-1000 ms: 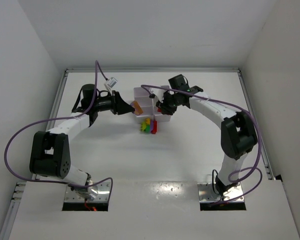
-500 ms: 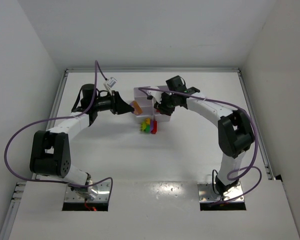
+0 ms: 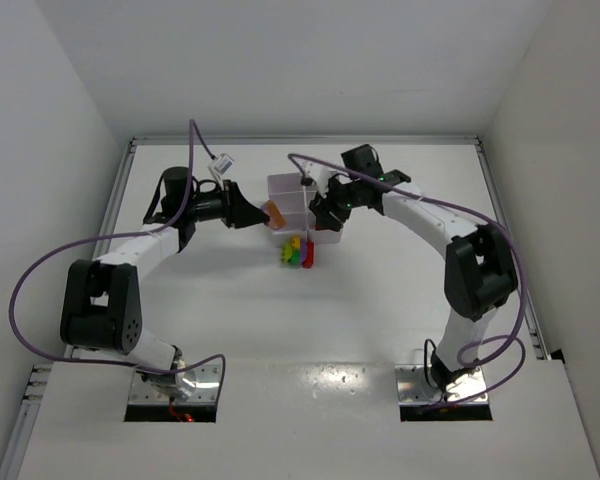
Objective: Sort the legos into containers by color
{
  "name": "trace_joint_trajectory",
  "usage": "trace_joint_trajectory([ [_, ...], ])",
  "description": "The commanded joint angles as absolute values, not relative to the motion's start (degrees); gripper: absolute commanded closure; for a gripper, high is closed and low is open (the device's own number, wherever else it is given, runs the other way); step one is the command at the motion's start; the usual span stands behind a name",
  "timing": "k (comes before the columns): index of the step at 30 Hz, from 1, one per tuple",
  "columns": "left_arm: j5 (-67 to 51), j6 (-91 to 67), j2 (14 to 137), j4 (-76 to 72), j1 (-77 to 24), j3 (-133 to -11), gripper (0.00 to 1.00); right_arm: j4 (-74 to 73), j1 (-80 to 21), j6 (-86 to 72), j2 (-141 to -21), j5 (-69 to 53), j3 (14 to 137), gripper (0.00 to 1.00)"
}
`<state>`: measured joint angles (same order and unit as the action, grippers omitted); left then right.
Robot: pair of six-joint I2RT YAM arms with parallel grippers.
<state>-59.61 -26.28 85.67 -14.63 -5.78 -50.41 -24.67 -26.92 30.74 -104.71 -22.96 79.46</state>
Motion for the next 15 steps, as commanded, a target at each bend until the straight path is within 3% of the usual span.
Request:
trace_joint_trajectory([
  [1, -65.6, -28.1, 86.3, -22.4, -5.0, -51.1, 0.95, -25.0, -23.1, 19.4, -98.4, -41.9, 84.3, 0.42],
  [5, -71.6, -31.4, 87.6, -26.4, -7.0, -50.4, 0.95, -23.2, -20.4, 3.7, -100.4, -59.0, 85.6, 0.42],
  [8, -73.6, -32.6, 88.2, -28.2, -7.6, -49.9, 0.94, -6.5, -20.4, -16.8, -100.9, -69.8, 79.7, 0.41],
  [15, -75.4, -33.8, 88.2, -29.3, -8.8, -50.4, 0.91, 10.0, -22.1, -33.7, -106.0, -73.6, 80.2, 0.41],
])
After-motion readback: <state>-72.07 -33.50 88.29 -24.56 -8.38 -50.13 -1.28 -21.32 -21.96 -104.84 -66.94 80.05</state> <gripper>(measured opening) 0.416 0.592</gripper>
